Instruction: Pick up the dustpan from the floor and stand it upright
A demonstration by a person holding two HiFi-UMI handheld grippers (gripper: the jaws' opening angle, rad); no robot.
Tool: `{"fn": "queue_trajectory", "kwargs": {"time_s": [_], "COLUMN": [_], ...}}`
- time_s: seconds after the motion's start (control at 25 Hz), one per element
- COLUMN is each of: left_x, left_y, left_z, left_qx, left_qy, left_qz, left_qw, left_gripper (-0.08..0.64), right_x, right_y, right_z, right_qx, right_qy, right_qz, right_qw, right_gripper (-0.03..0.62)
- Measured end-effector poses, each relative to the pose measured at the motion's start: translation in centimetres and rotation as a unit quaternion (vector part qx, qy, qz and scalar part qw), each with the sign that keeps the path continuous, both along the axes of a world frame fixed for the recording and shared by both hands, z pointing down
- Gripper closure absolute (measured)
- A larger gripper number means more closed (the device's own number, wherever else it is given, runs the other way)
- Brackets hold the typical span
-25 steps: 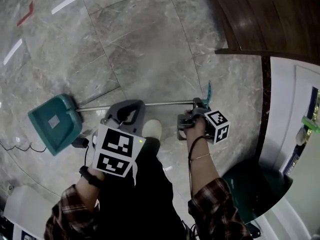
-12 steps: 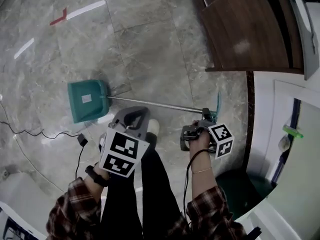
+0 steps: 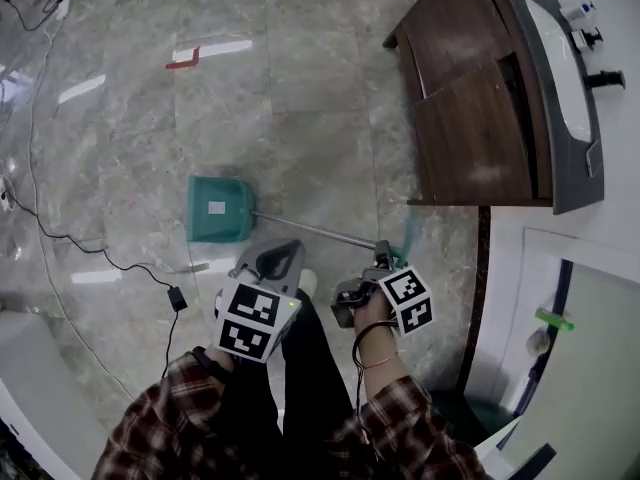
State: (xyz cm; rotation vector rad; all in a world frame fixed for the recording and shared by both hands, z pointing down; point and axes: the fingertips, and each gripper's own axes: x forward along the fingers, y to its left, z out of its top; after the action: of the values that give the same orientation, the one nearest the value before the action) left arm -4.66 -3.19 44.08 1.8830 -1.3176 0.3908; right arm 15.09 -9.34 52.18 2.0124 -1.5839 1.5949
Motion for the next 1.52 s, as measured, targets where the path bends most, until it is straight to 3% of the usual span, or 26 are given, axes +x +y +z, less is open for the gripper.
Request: {"fn": "queue_trajectory", "kwargs": {"time_s": [0.24, 0.52, 0.68, 1.0, 1.36, 1.52], "left_x": [-5.8, -11.1, -13.8, -15.9, -15.7, -16.0], "left_y": [3.4, 7.6, 10.3, 11.0, 10.6, 10.1], "left_z": [-2.9, -5.2, -6.4, -8.1, -8.9, -9.7], "left_qx": [0.007, 0.009, 0.005, 0.001, 0.007, 0.015], "left_qy": [-0.008, 0.004, 0.002, 0.002, 0.005, 0.000], "left_qz": [-0.072, -0.147, -0.169, -0.165, -0.161, -0.160], "left_qw": [0.9973, 0.9890, 0.9857, 0.9862, 0.9870, 0.9870], "left_gripper": [0.560, 0.560, 0.560, 0.559, 0.560, 0.560], "right_x": [-6.4, -14.0, -18.4, -26.0, -25.5, -25.8], "right_y": [1.8, 4.7, 6.1, 8.6, 9.9, 9.8], "right_z": [-2.6, -5.3, -6.3, -7.9, -7.6, -7.8], "right_qx": [0.006, 0.019, 0.032, 0.051, 0.014, 0.006], "right_qy": [0.014, 0.055, 0.079, 0.116, 0.106, 0.080], "right_qz": [-0.042, -0.176, -0.247, -0.388, -0.406, -0.413], "right_qw": [0.999, 0.983, 0.965, 0.913, 0.907, 0.907], "right_gripper": [0.506, 0.506, 0.505, 0.497, 0.491, 0.445]}}
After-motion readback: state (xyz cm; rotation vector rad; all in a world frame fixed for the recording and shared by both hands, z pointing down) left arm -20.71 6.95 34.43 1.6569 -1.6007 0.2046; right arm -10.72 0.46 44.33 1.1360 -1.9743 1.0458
